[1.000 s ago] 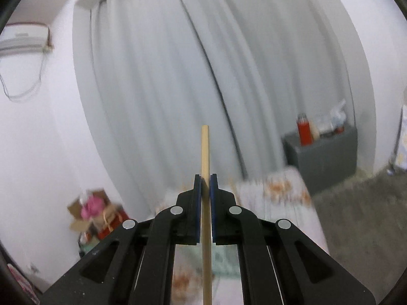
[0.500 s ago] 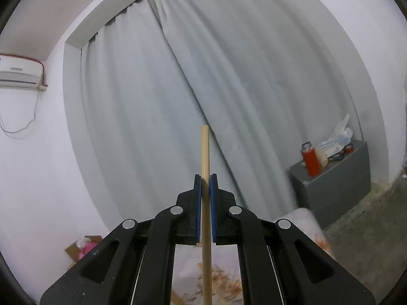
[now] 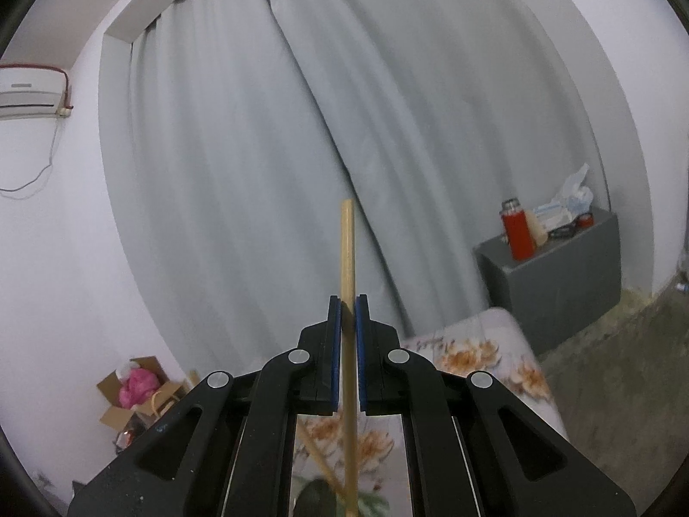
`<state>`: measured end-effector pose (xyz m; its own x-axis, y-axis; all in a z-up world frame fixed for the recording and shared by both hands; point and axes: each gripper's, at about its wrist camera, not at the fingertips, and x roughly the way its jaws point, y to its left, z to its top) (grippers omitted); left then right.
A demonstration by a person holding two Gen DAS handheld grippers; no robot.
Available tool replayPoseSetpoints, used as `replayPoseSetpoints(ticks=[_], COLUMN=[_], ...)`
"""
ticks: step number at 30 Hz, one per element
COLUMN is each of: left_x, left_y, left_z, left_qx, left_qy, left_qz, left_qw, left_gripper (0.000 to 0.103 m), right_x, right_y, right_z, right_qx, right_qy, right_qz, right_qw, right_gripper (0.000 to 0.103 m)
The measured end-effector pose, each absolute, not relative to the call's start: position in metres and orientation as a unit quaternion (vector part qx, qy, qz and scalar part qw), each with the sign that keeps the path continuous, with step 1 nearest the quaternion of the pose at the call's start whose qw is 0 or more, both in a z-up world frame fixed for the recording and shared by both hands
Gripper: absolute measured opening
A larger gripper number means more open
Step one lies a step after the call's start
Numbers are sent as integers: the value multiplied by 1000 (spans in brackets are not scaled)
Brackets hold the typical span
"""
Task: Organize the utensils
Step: 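Raise the right gripper's chopstick into the green holder and open it, then raise the left gripper's chopstick into the green holder and open it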
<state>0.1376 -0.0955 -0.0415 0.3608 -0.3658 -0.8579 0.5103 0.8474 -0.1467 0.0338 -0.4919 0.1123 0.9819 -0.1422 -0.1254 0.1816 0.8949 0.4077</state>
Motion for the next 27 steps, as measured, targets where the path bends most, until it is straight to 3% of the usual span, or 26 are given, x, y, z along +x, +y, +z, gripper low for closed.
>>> replayPoseSetpoints(ticks=[7,11,19,27], left_x=[130,122,106,105], left_y=[-82,-68,-49,-81], left_z=[-30,-4,82,174], left_qx=[40,17,-36,-68], left_qy=[482,453,353,236], left_qz=[-268,-278,-329,-412], left_qw=[833,847,875,877], left_gripper=[6,6,5,5], right_x=[-8,-28,-74,-77], right_y=[-466,-449,-446,-458], right_z=[98,91,98,94], right_qx=[206,187,230,250], right_qy=[95,132,97,83], right_qz=[-47,-45,-54,-54], right_qw=[973,972,967,963], right_gripper=[13,41,49,49])
